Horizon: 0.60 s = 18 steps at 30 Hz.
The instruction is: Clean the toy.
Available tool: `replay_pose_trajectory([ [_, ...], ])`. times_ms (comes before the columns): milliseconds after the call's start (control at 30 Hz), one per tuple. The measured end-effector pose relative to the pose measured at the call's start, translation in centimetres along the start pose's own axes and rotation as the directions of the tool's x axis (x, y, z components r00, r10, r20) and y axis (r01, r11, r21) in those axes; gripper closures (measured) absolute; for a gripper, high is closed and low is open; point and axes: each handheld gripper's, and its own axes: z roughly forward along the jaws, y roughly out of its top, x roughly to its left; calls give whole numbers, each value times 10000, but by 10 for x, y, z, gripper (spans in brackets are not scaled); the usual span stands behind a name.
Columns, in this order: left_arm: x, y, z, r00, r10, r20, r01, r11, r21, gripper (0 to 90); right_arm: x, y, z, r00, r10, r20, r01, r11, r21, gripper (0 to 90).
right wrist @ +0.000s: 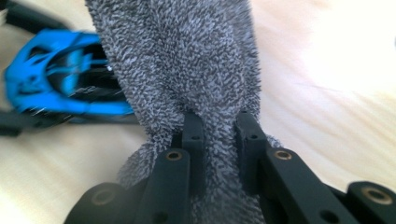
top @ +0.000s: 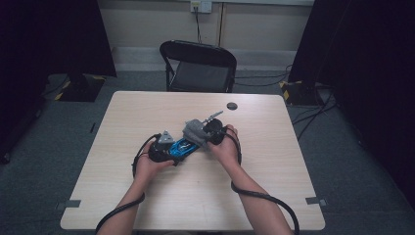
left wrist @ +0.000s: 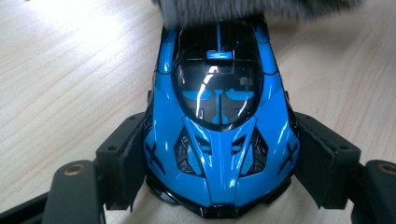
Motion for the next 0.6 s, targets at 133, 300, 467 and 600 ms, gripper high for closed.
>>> replay_pose_trajectory([
  [133, 0, 0, 0, 10000, 0, 17, 0, 10000, -10, 260, -14, -1, -5, 9985, 275, 478, -280, 9996, 106, 774],
  [300, 0, -1, -1, 10000, 15, 26, -15, 10000, -13, 259, -22, -4, -7, 9965, 382, 746, -396, 9991, 167, 774],
  [467, 0, -1, -1, 10000, -1, 41, 1, 10000, -33, 259, -30, -9, -14, 9964, 548, 643, -543, 9985, -91, 774],
  [600, 0, -1, -1, 10000, -2, 25, 2, 10000, -38, 259, -20, -8, -26, 9996, 39, 276, -29, 9992, -386, 773],
])
